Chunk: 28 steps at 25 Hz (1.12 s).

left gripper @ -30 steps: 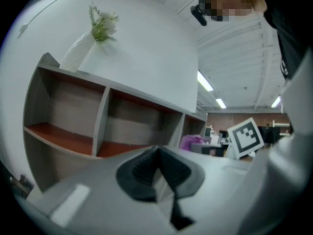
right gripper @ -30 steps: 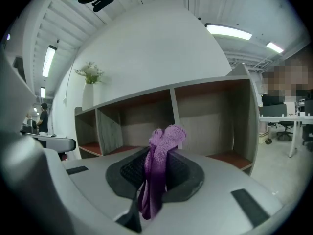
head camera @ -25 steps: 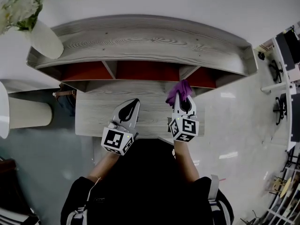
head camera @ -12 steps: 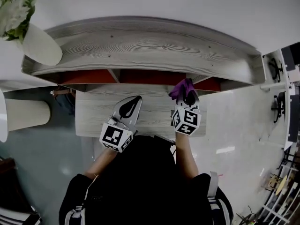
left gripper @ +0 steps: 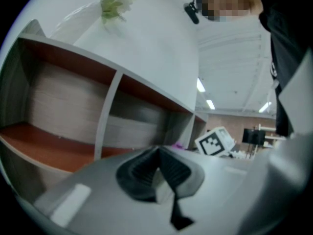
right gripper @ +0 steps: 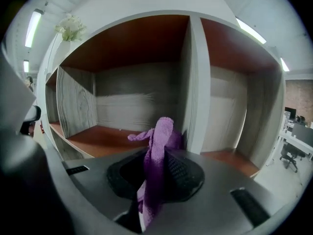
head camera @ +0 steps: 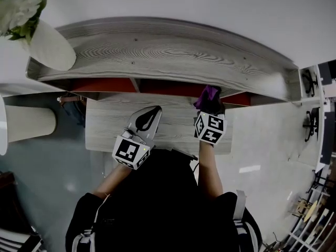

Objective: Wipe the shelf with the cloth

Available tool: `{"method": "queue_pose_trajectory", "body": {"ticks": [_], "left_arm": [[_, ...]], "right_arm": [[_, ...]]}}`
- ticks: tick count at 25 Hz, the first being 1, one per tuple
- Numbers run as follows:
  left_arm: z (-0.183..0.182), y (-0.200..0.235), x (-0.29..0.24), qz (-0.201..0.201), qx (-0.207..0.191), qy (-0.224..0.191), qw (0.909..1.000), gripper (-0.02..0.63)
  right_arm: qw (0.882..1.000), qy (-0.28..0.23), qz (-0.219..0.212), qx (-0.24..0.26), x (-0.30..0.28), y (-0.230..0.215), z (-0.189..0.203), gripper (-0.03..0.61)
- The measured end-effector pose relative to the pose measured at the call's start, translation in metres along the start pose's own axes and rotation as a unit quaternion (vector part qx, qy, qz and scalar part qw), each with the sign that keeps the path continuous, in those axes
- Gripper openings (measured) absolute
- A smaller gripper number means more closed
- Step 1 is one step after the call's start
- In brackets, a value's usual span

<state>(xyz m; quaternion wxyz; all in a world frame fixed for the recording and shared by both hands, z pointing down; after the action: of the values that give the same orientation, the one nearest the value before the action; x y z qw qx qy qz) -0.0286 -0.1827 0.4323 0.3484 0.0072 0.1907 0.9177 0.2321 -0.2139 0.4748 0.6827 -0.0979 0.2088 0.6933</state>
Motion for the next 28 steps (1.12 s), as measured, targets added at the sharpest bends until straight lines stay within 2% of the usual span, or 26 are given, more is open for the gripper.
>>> {"method": "queue_pose_trajectory", "body": {"ticks": [8,17,20,28], "left_arm": [[-0.001,0.008,0.010,-0.004,0.001,-0.008,1.0000,0.002],[-0.006,0.015,0.025,-0.008,0.000,-0.020,0.9998,0.002],[-0.006,0.019,0.033,-0.016,0.004,-0.024,0.9996,0.002],[-0.004,0.030,0.057,-0.044,0.012,-0.036,0.9983,0.002]], "right_arm": [[0.999,0.029,-0.028,0.023,-0.010,0.014,-0.008,0.055],[0.994,0.044,-0.076,0.065,-0.017,0.057,-0.021,0.055],[0.991,0.047,-0.087,0.090,-0.019,0.072,-0.025,0.055],[0.983,0.045,-0.138,0.111,-0.023,0.112,-0.035,0.055]]}}
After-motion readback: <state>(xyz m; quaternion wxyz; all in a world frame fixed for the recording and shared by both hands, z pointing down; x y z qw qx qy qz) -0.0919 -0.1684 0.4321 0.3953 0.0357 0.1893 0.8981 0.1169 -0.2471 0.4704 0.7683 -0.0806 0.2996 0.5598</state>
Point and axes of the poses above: the fingertips, and each gripper's own axes: x backward along the fingers, y to its left, z out of its underside, the point moved 9 cm from there along x, backward along the fingers, and after that the axes turned 8 degrees about x, right-handed, at the moved point
